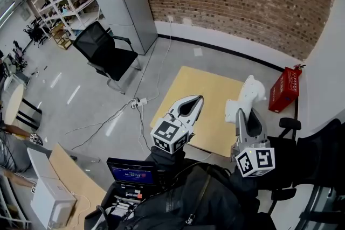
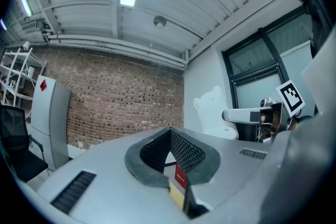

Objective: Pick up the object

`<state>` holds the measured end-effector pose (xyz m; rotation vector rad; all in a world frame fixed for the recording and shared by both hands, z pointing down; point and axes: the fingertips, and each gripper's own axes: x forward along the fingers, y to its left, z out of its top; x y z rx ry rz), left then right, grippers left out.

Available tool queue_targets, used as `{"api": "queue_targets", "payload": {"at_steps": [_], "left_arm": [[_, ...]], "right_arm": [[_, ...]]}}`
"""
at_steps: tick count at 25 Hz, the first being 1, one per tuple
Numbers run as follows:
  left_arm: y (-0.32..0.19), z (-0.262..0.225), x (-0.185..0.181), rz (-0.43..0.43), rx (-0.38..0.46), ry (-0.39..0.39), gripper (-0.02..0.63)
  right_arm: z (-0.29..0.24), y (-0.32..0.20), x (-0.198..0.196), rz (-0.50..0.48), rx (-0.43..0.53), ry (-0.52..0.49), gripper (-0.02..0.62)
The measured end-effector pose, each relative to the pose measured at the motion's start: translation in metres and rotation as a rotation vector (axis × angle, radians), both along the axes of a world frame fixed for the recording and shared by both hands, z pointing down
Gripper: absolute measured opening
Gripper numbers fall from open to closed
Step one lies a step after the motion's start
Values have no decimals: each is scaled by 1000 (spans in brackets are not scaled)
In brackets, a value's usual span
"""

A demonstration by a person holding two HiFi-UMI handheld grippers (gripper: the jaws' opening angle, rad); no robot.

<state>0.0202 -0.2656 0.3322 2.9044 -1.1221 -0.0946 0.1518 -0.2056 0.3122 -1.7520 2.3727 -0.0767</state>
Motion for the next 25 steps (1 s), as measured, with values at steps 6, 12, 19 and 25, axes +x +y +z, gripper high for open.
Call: {"api": "queue_targets", "payload": {"at_steps": [6, 12, 19, 25], "left_arm": [[0, 1, 0, 6, 3, -3, -2], [3, 0, 1, 6, -8, 2, -2], [2, 4, 1, 4, -17, 0, -2], [-1, 3, 2, 5, -14, 2, -2]], "right_arm": [[0, 1, -1, 2, -4, 3, 123], [4, 1, -2, -4, -15, 8, 123], [6, 1, -3, -12, -19, 6, 123], [10, -2, -1, -13, -31, 6, 123]]}}
